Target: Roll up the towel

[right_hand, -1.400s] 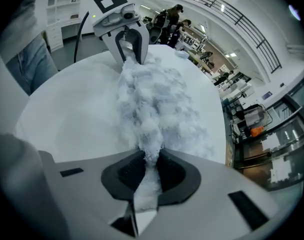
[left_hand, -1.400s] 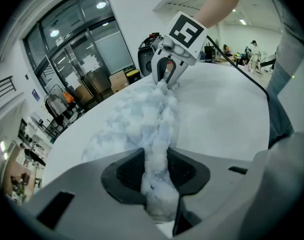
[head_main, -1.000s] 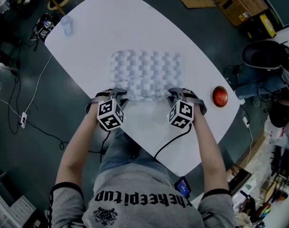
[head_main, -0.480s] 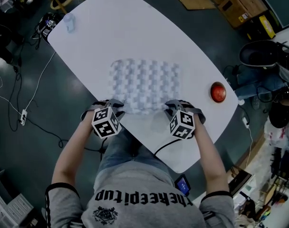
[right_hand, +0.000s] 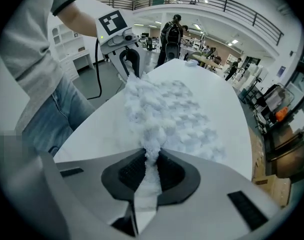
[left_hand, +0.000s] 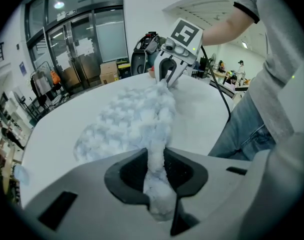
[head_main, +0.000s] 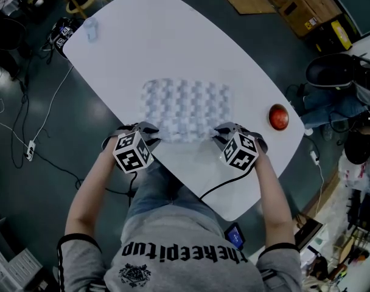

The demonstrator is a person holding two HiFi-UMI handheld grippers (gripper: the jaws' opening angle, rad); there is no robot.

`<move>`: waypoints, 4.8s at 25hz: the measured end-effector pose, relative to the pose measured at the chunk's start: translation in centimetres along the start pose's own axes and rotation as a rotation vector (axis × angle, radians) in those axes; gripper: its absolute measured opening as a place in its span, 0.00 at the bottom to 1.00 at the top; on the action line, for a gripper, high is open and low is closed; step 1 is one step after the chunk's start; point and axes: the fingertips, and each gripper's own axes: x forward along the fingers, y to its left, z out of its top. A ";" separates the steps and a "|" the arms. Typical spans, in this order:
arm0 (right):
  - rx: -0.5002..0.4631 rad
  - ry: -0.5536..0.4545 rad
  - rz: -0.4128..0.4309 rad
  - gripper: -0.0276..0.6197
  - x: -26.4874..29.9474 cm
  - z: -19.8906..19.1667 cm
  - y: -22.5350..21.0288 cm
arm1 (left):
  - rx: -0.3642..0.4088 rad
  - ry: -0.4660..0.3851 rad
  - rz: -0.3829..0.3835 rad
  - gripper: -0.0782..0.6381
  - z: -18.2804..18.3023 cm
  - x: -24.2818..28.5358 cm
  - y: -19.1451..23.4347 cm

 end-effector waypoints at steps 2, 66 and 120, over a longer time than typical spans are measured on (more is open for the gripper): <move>0.001 -0.001 -0.015 0.12 0.0 0.3 -0.9 | 0.001 -0.010 0.009 0.23 0.3 -0.3 1.1; 0.195 -0.135 -0.300 0.28 -1.8 4.0 -16.0 | 0.337 -0.247 0.272 0.38 6.1 -4.0 21.1; 0.141 0.033 -0.454 0.09 2.9 4.0 -23.6 | 0.105 -0.088 0.253 0.18 4.0 2.7 25.5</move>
